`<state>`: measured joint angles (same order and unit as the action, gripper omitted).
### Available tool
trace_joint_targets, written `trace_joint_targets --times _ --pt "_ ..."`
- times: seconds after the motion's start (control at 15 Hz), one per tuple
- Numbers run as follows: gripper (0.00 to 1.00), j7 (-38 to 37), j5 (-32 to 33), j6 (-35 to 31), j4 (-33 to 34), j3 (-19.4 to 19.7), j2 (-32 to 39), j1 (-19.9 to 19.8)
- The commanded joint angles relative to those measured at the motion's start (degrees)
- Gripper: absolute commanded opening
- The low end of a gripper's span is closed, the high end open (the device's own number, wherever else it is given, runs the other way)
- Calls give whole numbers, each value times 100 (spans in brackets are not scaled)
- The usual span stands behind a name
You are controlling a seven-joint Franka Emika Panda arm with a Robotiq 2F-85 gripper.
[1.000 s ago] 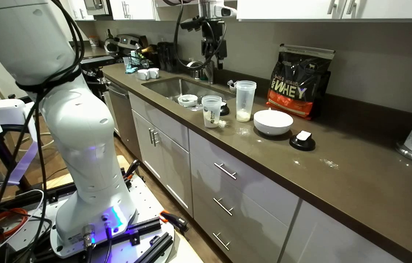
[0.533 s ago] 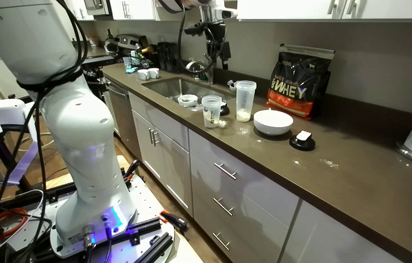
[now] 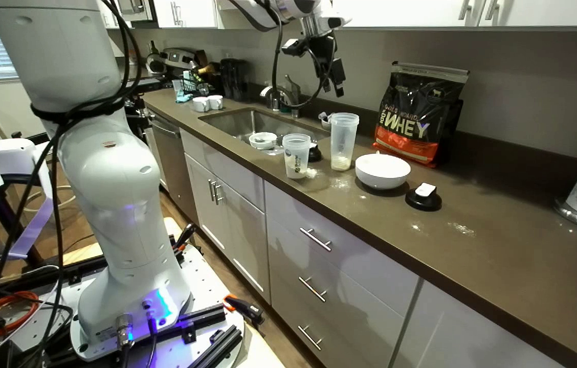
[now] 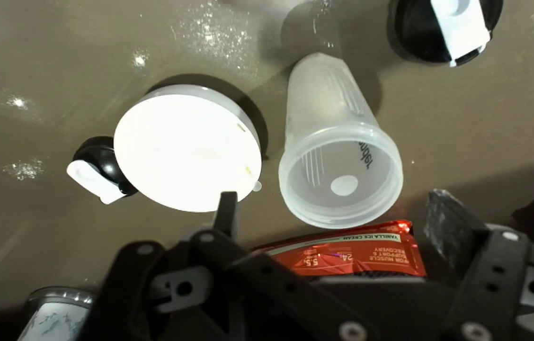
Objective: Move the taller clear cup to the right
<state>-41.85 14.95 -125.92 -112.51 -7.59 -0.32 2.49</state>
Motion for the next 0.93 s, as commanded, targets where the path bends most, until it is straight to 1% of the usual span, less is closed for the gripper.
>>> trace_joint_targets --times 0.0,0.4,0.47,0.53,0.6,0.67,0.8,0.87 --pt "100 -129 59 164 532 211 500 42" --pt "100 -22 -236 203 708 475 980 96" --pt "85 -7 -310 198 702 495 1043 103" --pt "76 -5 -355 195 699 514 1094 112" --pt "68 -13 -402 179 693 529 1145 121" --pt "63 -17 -449 182 696 544 1183 130" --pt "58 -21 -559 157 692 575 1243 154" --pt "59 -24 -606 130 686 587 1260 163"
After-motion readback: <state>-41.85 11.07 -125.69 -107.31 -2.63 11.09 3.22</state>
